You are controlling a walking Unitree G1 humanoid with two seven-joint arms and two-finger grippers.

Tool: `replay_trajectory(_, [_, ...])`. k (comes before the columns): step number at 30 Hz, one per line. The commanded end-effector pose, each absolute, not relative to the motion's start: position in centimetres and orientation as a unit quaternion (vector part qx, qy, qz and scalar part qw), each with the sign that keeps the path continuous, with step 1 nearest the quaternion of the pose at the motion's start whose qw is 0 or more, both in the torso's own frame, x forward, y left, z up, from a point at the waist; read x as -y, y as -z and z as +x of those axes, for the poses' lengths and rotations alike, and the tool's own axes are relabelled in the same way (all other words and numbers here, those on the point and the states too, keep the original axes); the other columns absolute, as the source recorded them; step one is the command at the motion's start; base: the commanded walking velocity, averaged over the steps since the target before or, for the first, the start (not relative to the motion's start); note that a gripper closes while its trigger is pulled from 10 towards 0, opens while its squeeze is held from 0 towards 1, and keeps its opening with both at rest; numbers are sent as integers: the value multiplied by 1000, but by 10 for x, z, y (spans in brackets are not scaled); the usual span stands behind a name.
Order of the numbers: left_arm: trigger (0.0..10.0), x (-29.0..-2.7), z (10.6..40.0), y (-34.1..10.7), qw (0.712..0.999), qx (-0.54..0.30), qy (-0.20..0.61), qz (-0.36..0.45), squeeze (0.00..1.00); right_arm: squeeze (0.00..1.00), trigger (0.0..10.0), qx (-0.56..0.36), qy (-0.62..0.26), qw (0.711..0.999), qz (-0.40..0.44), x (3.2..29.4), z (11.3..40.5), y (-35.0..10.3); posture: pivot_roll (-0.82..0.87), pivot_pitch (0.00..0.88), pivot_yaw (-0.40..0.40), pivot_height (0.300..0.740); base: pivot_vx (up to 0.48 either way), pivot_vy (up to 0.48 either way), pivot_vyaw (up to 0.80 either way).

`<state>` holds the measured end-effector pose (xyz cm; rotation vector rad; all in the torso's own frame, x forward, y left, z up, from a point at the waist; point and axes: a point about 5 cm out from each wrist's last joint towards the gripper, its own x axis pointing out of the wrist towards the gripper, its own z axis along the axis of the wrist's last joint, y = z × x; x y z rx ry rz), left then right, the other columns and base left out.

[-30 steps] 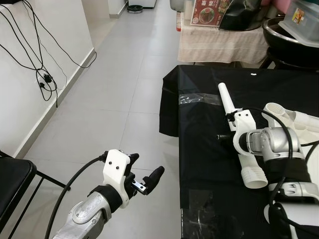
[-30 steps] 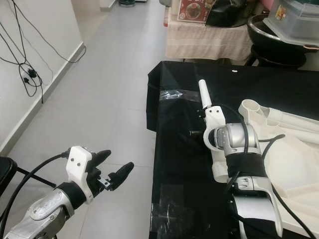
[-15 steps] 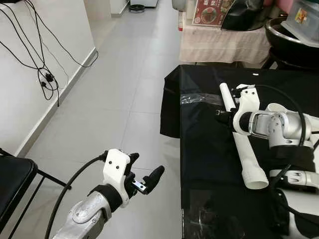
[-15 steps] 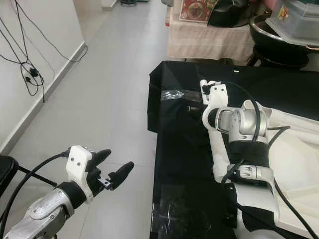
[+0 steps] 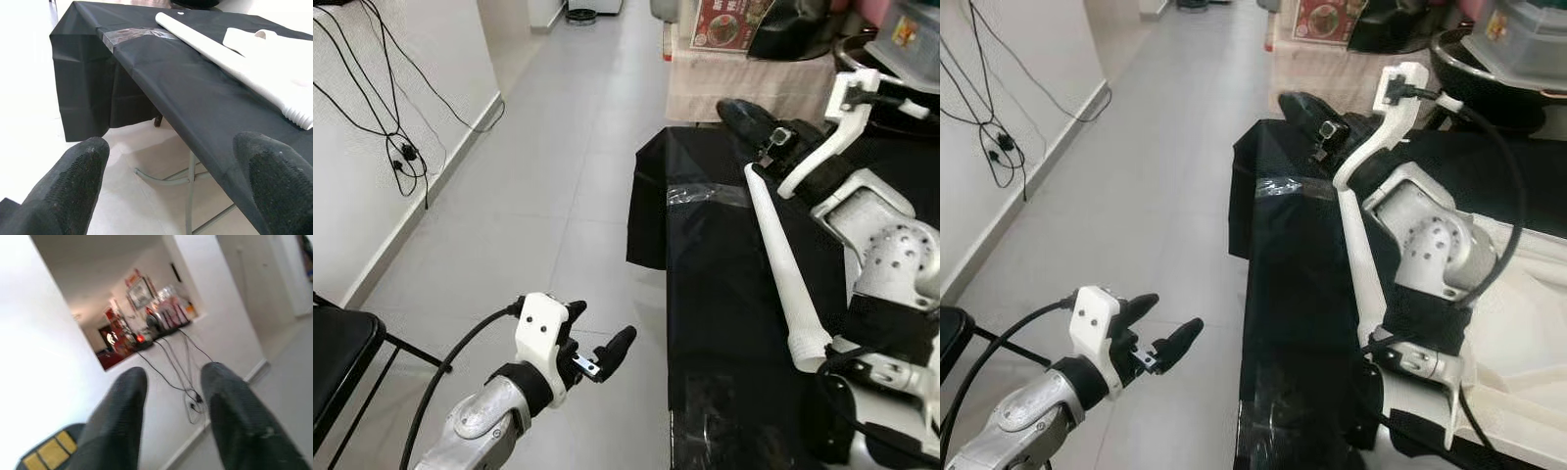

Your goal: Building children table

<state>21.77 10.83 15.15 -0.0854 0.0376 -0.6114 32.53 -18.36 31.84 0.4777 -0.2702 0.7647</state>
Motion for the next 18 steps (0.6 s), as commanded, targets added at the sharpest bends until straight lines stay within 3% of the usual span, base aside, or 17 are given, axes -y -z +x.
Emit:
replay_trajectory(1, [10000, -109, 217, -147, 950, -31, 307, -42, 0, 1000, 10000, 152, -365, 901, 179, 185, 320, -319, 48, 107, -63, 740, 0, 0, 0])
replay_trajectory(2, [10000, -109, 217, -147, 950, -31, 307, -42, 0, 1000, 10000, 152, -365, 901, 179, 185, 320, -319, 48, 107, -63, 740, 0, 0, 0])
replay_trajectory(4, [10000, -108, 217, -146, 950, -32, 309, -42, 0, 1000, 10000, 154, -316, 934, 57, 185, 324, -318, 46, 103, -61, 740, 0, 0, 0])
replay_trajectory(5, [10000, -108, 217, -146, 950, -32, 309, -42, 0, 1000, 10000, 154, -316, 934, 57, 185, 324, -318, 46, 103, -61, 740, 0, 0, 0])
replay_trajectory(8, [10000, -108, 217, -146, 950, -32, 309, -43, 0, 1000, 10000, 167, -320, 928, 92, 187, 323, -325, 48, 103, -61, 740, 0, 0, 0])
replay_trajectory(11, [10000, -108, 217, -145, 949, -34, 310, -43, 0, 1000, 10000, 203, -363, 885, 209, 188, 315, -346, 47, 100, -61, 740, 0, 0, 0])
replay_trajectory(14, [10000, -108, 217, -145, 949, -34, 311, -43, 0, 1000, 10000, 206, -366, 881, 216, 188, 314, -347, 51, 101, -61, 740, 0, 0, 0])
replay_trajectory(18, [10000, -108, 216, -145, 949, -33, 311, -42, 0, 1000, 10000, 159, -355, 921, 16, 170, 315, -327, 50, 103, -59, 740, 0, 0, 0])
